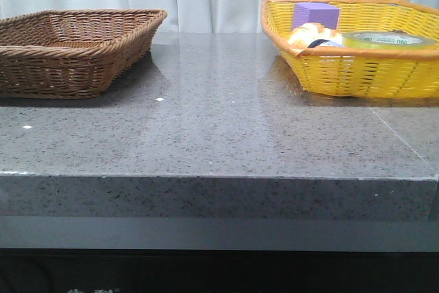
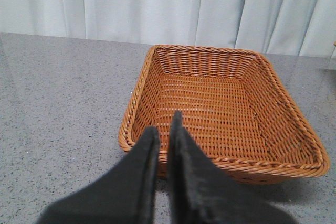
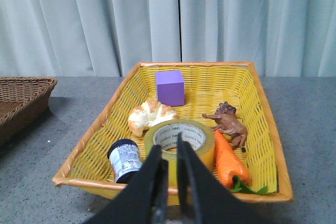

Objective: Transfer tape with both arms
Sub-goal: 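Lower the right gripper onto the yellow tape roll in the yellow basket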

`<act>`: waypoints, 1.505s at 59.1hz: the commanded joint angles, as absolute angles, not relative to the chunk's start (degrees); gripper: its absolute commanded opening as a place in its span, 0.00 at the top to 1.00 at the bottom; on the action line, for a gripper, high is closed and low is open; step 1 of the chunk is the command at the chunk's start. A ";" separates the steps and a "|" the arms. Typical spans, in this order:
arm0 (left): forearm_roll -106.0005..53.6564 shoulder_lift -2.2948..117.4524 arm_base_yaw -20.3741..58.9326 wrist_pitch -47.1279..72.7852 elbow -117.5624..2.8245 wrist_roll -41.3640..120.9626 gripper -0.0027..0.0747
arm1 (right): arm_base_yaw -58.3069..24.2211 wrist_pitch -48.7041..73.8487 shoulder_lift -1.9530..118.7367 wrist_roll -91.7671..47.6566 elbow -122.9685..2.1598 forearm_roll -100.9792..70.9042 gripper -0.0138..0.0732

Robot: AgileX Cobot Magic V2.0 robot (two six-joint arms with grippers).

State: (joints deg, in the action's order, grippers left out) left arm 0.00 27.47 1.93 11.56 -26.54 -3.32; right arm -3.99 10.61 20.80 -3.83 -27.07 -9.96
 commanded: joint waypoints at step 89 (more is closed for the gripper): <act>0.00 28.12 1.80 6.94 -28.55 -3.59 0.24 | 2.79 37.87 97.29 0.00 -88.52 -10.22 0.11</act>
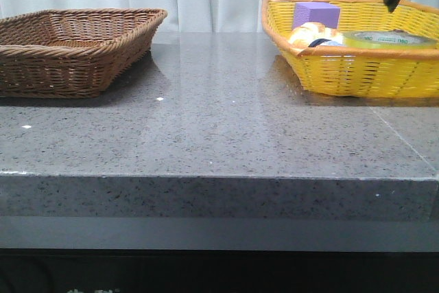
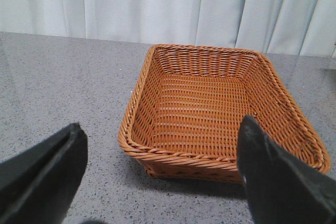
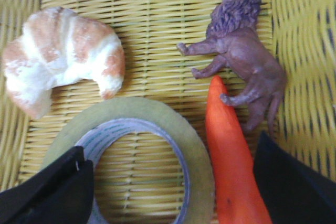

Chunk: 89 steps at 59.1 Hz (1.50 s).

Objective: Transfer tape with both arms
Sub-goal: 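Lower the right gripper onto the yellow tape roll in the yellow basket, then grip the tape roll's rim with the right gripper and lift it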

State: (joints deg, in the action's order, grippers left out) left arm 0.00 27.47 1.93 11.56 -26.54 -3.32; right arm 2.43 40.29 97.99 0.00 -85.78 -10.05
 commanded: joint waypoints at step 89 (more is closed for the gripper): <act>0.00 28.12 1.80 6.94 -28.55 -3.59 0.24 | 2.79 37.90 94.67 -1.54 -88.96 -9.81 0.80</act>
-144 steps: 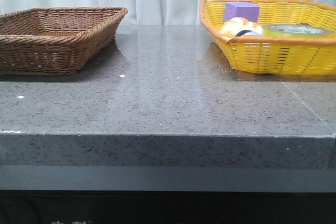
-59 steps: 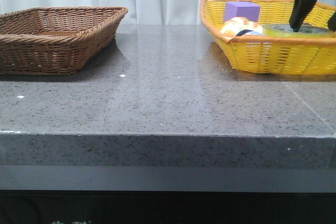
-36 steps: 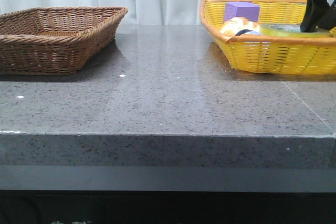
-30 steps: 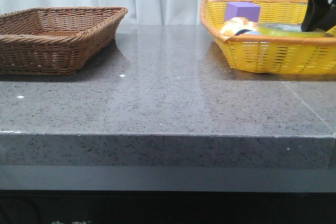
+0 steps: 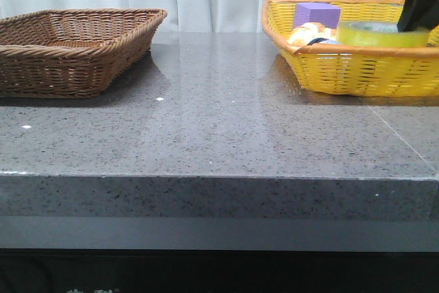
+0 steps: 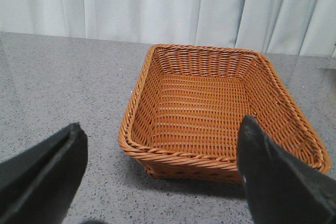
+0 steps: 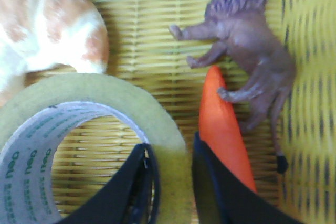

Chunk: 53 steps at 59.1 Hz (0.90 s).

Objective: Transfer tape with both arms
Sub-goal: 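Grip the tape roll's rim with the right gripper and lift it, then carry the tape roll toward the brown basket and set it on the table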

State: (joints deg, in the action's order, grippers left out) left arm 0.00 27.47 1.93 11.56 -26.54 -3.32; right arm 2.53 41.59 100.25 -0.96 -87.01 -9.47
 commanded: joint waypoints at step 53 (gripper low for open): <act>0.00 28.12 1.80 6.94 -28.55 -3.59 0.24 | -29.06 29.79 85.78 -3.57 -77.94 -10.19 0.80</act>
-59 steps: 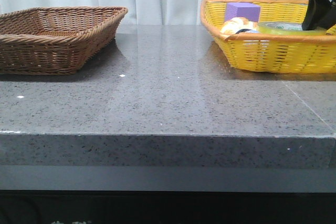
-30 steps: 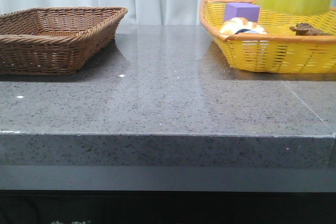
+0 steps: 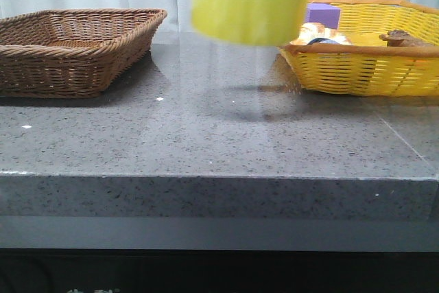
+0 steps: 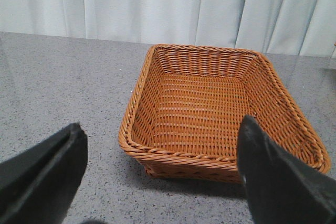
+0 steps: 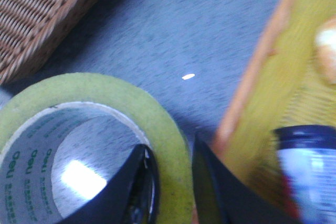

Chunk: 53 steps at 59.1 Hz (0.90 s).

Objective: Transfer tape with both arms
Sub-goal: 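Carry the tape roll toward the brown basket and set it on the table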

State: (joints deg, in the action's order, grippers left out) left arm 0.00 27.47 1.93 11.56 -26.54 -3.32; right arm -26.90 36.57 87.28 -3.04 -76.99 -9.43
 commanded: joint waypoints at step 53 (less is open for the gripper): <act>0.00 28.12 1.80 6.94 -28.55 -3.59 0.24 | -32.15 30.00 88.30 -3.57 -78.16 -10.20 0.43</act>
